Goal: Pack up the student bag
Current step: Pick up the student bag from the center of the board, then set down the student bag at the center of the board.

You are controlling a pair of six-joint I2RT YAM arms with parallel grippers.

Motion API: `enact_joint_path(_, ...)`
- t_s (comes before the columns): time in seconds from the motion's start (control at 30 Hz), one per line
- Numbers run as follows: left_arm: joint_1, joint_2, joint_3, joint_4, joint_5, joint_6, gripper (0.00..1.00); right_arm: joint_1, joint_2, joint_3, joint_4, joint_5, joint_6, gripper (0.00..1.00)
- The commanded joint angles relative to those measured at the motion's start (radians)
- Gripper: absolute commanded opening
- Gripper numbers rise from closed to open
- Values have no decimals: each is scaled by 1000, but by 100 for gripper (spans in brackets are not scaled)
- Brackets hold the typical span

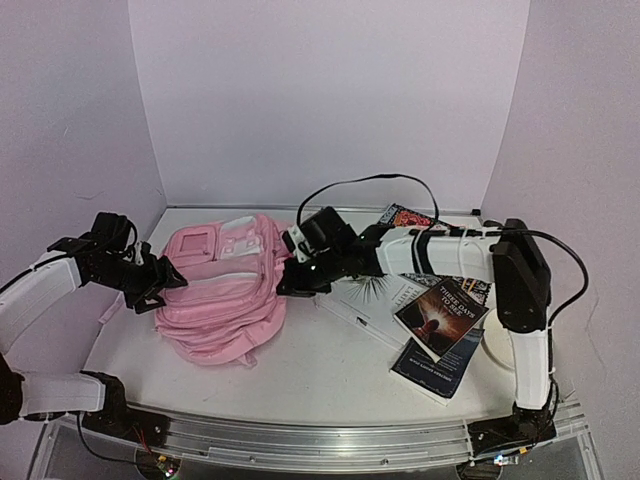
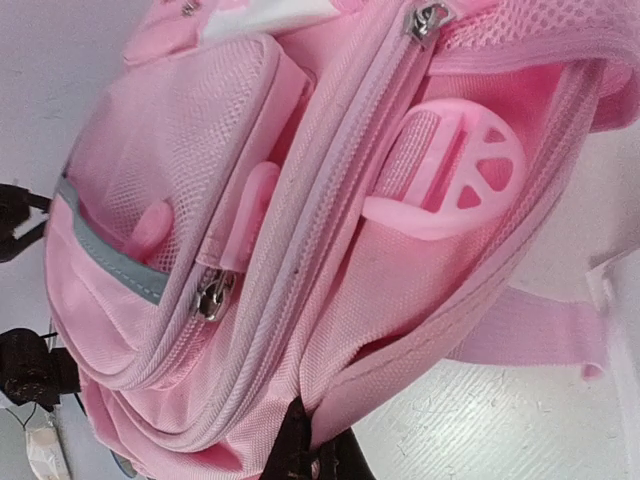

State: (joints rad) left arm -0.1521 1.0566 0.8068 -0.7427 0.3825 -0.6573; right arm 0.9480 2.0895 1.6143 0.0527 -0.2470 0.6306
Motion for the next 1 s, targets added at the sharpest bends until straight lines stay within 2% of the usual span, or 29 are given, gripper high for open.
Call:
enact_joint_path(0.0, -11, -7, 81, 4, 38, -8, 76, -58, -193, 81, -9, 14, -168, 0)
enact_joint_path(0.2, -9, -3, 89, -8, 16, 3, 77, -162, -254, 70, -51, 38, -243, 0)
enact_joint_path(0.4, -11, 43, 41, 4, 9, 18, 77, -255, -219, 63, -94, 32, -287, 0)
enact_joint_path(0.43, -11, 55, 39, 11, 5, 25, 77, -264, -210, 60, -99, 43, -293, 4)
enact_joint_path(0.57, -11, 105, 50, 54, -16, 39, 77, -275, -192, 55, -127, 125, -303, 34)
enact_joint_path(0.77, -12, 230, 61, 163, -8, 51, 77, -273, -259, -20, -137, 140, -209, 51)
enact_joint_path(0.97, -10, 381, 130, 243, -30, 77, 77, -236, -401, -249, -73, 126, -11, 60)
